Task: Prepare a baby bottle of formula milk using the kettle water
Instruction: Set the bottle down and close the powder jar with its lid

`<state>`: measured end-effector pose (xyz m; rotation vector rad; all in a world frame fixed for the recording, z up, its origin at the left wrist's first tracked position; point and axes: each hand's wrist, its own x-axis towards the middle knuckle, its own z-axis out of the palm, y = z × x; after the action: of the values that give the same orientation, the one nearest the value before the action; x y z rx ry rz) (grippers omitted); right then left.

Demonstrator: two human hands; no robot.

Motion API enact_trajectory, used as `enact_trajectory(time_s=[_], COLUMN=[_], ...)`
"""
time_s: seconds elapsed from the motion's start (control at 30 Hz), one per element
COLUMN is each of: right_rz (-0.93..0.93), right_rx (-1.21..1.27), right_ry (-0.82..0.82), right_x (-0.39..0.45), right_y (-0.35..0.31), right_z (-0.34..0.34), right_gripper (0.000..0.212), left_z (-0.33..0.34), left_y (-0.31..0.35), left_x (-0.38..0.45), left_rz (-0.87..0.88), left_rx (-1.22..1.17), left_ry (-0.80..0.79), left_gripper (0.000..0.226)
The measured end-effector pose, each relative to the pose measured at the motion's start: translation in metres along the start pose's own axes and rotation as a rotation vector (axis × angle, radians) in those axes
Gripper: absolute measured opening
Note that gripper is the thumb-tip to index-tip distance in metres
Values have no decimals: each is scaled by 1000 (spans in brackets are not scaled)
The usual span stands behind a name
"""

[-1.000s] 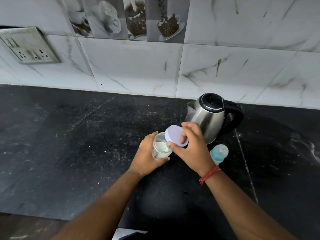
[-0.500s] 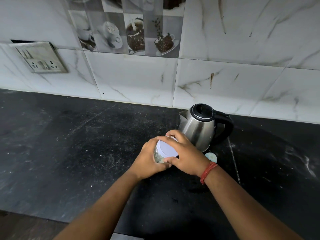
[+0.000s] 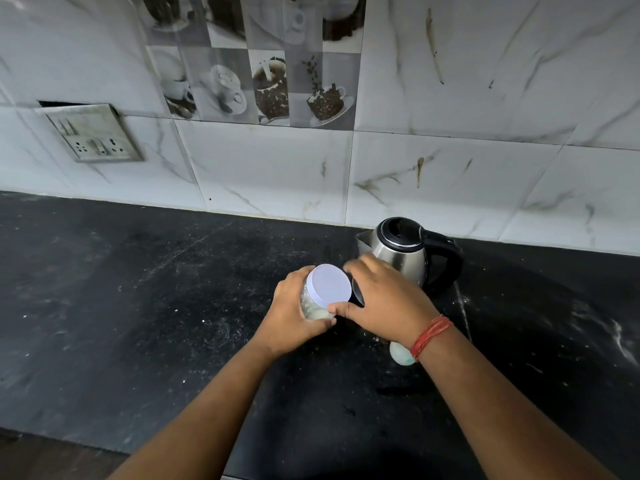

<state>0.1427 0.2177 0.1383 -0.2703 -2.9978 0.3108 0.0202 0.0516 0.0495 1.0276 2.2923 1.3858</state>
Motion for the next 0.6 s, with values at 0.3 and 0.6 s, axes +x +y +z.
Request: enact_trajectory(time_s=[0.3,0.6], right_rz=[-37,-55], right_rx=[11,-36], right_ry=[-42,-33], right_x=[18,16], right_y=[-5,-13], right_z=[4,8], right_gripper=[82,86], left_z=[-4,-18], left_y=[14,21], left_x=[5,2], left_rz=[74,-32], left_rx=[6,-217], left_ry=[-88,-268], left_gripper=[94,87])
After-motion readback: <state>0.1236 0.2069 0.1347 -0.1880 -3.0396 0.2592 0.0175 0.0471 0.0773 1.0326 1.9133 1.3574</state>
